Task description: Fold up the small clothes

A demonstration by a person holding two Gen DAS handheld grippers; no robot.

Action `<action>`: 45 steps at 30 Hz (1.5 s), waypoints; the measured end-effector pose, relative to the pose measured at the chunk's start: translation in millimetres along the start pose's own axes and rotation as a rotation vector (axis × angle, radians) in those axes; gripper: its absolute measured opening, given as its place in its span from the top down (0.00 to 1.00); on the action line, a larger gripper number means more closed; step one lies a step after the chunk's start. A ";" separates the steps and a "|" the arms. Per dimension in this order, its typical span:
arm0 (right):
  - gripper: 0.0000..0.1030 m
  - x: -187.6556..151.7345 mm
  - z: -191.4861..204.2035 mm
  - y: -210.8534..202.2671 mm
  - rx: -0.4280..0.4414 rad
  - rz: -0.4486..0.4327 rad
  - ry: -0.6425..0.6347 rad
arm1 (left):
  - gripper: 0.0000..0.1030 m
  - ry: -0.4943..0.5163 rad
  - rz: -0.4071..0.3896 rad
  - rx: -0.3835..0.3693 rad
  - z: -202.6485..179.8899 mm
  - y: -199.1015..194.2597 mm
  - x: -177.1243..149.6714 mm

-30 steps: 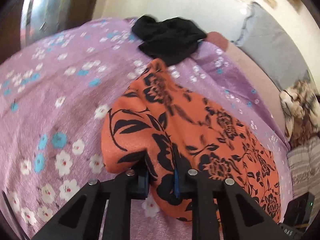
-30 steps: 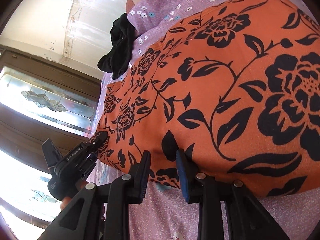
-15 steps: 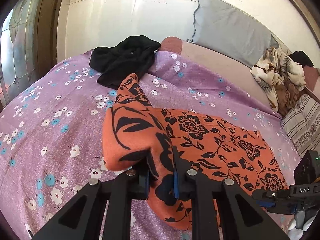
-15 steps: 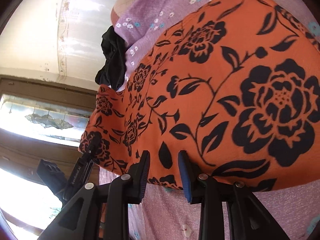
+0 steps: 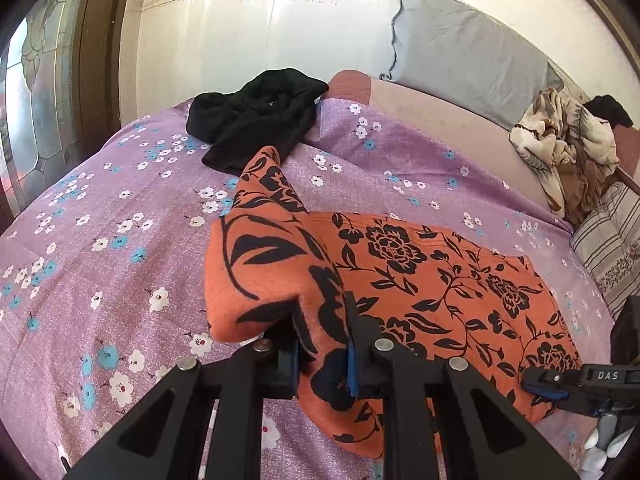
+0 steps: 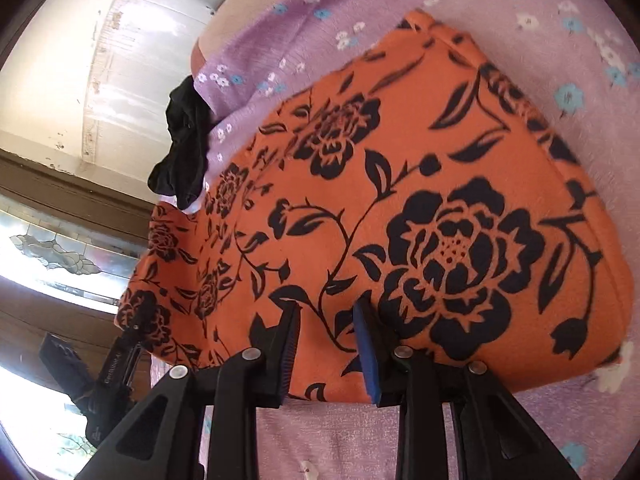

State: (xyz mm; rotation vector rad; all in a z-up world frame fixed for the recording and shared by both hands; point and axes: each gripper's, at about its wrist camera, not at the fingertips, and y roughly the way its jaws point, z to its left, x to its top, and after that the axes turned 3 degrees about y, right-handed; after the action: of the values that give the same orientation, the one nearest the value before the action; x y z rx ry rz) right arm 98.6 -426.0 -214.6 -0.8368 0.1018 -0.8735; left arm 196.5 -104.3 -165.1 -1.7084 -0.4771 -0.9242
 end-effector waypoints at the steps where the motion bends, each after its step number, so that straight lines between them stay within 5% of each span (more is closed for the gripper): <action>1: 0.69 0.6 2.3 -3.5 0.005 -0.002 -0.006 | 0.83 0.008 0.000 0.002 -1.1 -0.1 -0.7; 12: 0.68 9.3 -35.6 -60.4 0.050 -0.084 0.057 | 0.83 0.154 -0.022 0.005 -34.8 -18.9 4.3; 18: 0.68 26.1 -38.2 -80.7 0.105 -0.152 0.039 | 0.83 0.271 -0.025 -0.011 -91.5 -28.8 16.5; 27: 0.65 49.4 -43.9 -90.7 0.237 -0.191 0.060 | 0.81 0.385 0.058 -0.175 -190.9 -13.5 3.4; 28: 0.56 51.0 -43.0 -88.8 0.243 -0.182 0.067 | 0.76 0.368 0.093 -0.214 -191.5 -11.8 0.6; 29: 0.34 52.2 -41.8 -87.0 0.245 -0.173 0.075 | 0.72 0.343 0.123 -0.256 -188.5 -12.4 -1.7; 30: 0.28 51.8 -40.1 -86.5 0.239 -0.173 0.084 | 0.69 0.317 0.140 -0.295 -181.5 -15.5 -3.0; 32: 0.26 51.3 -34.8 -82.1 0.262 -0.154 0.069 | 0.46 0.282 0.120 -0.347 -159.7 -29.5 -3.1; 34: 0.26 50.9 -30.8 -74.6 0.282 -0.121 0.068 | 0.33 0.260 0.048 -0.348 -133.9 -47.5 0.9; 39: 0.26 53.1 -21.1 -49.3 0.272 -0.067 0.092 | 0.26 0.177 -0.004 -0.280 -74.6 -53.0 10.7; 45: 0.26 69.3 -13.2 -6.9 0.171 0.021 0.097 | 0.26 0.136 0.193 -0.156 -43.6 17.8 -16.6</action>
State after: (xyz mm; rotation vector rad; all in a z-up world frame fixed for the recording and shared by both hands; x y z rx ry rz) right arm 134.6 -485.7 -202.0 -0.6330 0.1192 -0.8897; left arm 183.9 -148.7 -184.0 -1.7819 -0.1495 -0.9481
